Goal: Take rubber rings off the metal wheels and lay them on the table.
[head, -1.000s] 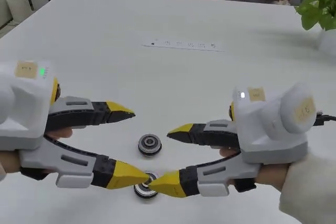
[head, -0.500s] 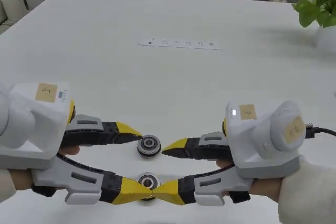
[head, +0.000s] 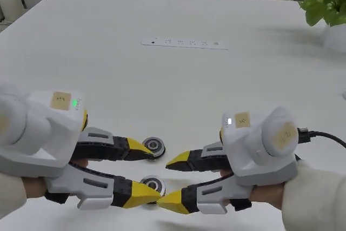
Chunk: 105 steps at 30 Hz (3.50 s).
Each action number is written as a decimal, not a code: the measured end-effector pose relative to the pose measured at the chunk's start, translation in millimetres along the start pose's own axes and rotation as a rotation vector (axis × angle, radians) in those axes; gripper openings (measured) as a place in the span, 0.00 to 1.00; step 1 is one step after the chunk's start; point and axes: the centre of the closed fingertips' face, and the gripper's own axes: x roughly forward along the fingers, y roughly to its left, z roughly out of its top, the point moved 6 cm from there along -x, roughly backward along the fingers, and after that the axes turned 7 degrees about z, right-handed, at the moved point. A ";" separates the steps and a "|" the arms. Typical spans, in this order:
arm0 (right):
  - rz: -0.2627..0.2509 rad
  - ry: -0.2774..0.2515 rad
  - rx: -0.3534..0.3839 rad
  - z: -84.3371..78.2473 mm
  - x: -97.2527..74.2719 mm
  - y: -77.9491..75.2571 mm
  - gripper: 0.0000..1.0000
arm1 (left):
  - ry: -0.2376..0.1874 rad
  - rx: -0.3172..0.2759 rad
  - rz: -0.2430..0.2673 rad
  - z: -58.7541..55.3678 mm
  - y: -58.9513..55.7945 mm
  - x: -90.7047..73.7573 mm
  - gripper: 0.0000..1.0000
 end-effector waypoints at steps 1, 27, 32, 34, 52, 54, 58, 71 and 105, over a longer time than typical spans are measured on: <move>0.003 0.007 0.005 -1.4 1.1 0.7 0.35 | 0.002 -0.002 0.000 -0.6 0.1 0.3 0.34; -0.007 0.051 -0.009 -6.6 6.2 0.6 0.27 | 0.089 0.033 0.018 -28.3 1.6 14.7 0.16; -0.004 0.051 -0.007 -7.6 6.7 0.7 0.26 | 0.083 0.053 0.008 -29.0 0.7 15.7 0.14; -0.003 0.052 -0.007 -7.8 6.7 0.6 0.26 | 0.078 0.064 0.009 -28.9 0.9 15.5 0.13; -0.005 0.047 -0.005 -8.4 7.5 -0.2 0.23 | 0.071 0.081 0.009 -32.8 4.8 11.1 0.14; -0.009 0.049 -0.010 -8.5 7.7 -0.7 0.22 | 0.069 0.081 0.009 -32.6 5.2 11.8 0.14; -0.012 0.050 -0.021 -8.9 8.9 -2.5 0.22 | 0.058 0.086 0.009 -32.0 7.8 14.8 0.14; -0.012 0.091 -0.090 -8.5 5.0 -2.0 0.18 | 0.053 0.096 0.014 -31.0 10.4 20.1 0.14; -0.001 0.110 -0.060 -11.5 1.4 -3.1 0.09 | 0.040 0.087 0.018 -33.3 8.0 21.3 0.14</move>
